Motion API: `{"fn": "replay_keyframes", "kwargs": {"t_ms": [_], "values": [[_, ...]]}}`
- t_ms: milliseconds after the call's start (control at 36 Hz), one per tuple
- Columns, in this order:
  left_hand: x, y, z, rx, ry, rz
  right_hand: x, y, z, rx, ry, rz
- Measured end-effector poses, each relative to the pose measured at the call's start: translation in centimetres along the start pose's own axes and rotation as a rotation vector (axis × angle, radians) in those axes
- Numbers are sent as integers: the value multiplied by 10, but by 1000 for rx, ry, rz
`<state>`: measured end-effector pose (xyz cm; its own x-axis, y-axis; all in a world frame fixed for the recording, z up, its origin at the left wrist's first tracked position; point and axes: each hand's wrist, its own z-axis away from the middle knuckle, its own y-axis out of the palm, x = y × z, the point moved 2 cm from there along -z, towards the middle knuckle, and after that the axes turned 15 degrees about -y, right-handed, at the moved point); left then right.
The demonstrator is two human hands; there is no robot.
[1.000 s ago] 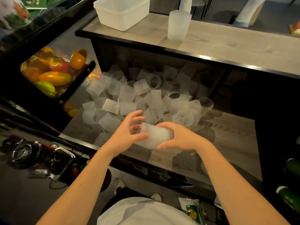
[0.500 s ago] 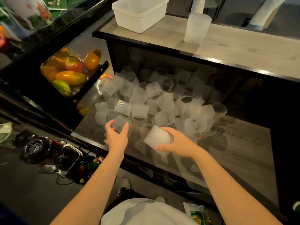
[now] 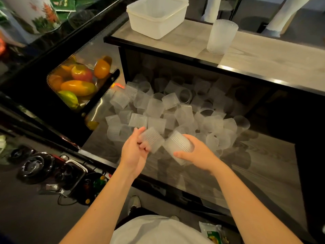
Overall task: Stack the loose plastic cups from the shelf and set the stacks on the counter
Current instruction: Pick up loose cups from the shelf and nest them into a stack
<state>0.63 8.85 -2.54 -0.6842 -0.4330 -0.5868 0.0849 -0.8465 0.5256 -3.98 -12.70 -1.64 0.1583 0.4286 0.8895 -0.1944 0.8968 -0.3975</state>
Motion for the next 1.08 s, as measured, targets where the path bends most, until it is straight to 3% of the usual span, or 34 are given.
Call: {"fn": "replay_keyframes", "kwargs": {"t_ms": [111,194,472,583,750,889,1083], "values": [[3,0,0,2,-16,-240,7,6,-3,91,-26,14],[0,-2,3,-97,-47,-330,8,14,-5,151,-54,11],[-15,-13,0,-186,62,-553,8,14,-7,90,-65,-116],[-21,-20,-4,-324,63,-339,10,11,-6,16,-45,-261],[-10,-9,-3,-349,11,-186,14,18,-9,-5,4,-271],[-1,-16,-8,-328,-182,295,15,21,-10,-4,38,-311],[15,-1,-4,-206,-207,196,19,34,-10,162,32,-233]]}}
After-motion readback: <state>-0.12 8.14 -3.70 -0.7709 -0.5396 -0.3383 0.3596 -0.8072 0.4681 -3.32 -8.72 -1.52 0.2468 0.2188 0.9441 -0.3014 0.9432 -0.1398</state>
